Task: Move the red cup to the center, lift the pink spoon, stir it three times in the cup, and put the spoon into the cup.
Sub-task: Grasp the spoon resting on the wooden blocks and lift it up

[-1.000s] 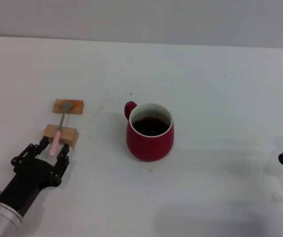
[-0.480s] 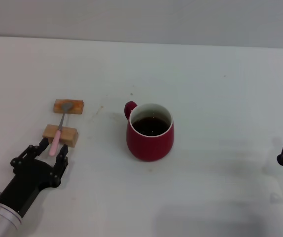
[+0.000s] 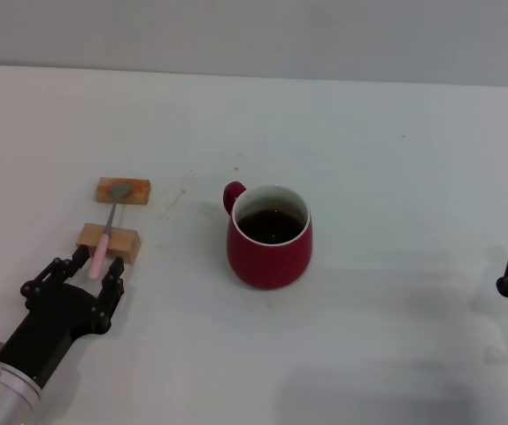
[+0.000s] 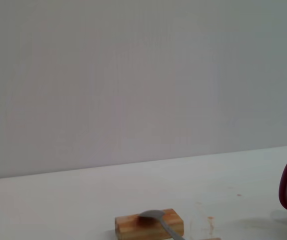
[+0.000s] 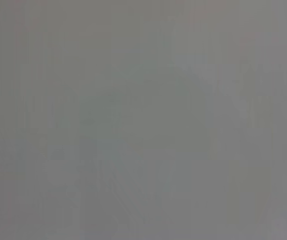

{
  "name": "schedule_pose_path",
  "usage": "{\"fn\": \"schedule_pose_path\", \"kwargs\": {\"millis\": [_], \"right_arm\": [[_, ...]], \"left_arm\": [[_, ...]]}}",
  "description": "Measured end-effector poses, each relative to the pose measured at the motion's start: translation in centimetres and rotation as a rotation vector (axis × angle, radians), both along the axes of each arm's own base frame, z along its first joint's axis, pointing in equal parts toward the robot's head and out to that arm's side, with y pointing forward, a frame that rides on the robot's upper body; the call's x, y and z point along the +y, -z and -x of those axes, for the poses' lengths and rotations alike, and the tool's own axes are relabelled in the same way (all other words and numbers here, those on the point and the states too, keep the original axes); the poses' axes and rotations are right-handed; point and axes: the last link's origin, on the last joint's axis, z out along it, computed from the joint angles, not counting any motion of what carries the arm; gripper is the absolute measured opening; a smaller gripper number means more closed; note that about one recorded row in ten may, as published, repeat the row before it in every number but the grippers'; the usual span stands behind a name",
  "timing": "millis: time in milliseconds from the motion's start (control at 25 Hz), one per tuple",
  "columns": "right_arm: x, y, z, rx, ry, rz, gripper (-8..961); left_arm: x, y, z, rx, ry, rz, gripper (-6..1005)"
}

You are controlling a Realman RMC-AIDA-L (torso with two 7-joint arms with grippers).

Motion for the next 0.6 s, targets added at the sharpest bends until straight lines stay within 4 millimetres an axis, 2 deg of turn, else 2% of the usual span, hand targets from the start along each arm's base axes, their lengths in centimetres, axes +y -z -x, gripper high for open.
{"fn": "schedule_pose_path", "kwargs": {"millis": [560, 600], "right_arm": [[-0.05, -0.03, -0.06, -0.001, 0.001, 0.0, 0], [-0.05, -0.03, -0.06, -0.001, 0.001, 0.0, 0]], "left_arm": [[-0.06, -0.03, -0.12, -0.003, 0.009, -0.001, 422], [-0.05, -0.03, -0.12, -0.003, 0.009, -0.001, 383]]}}
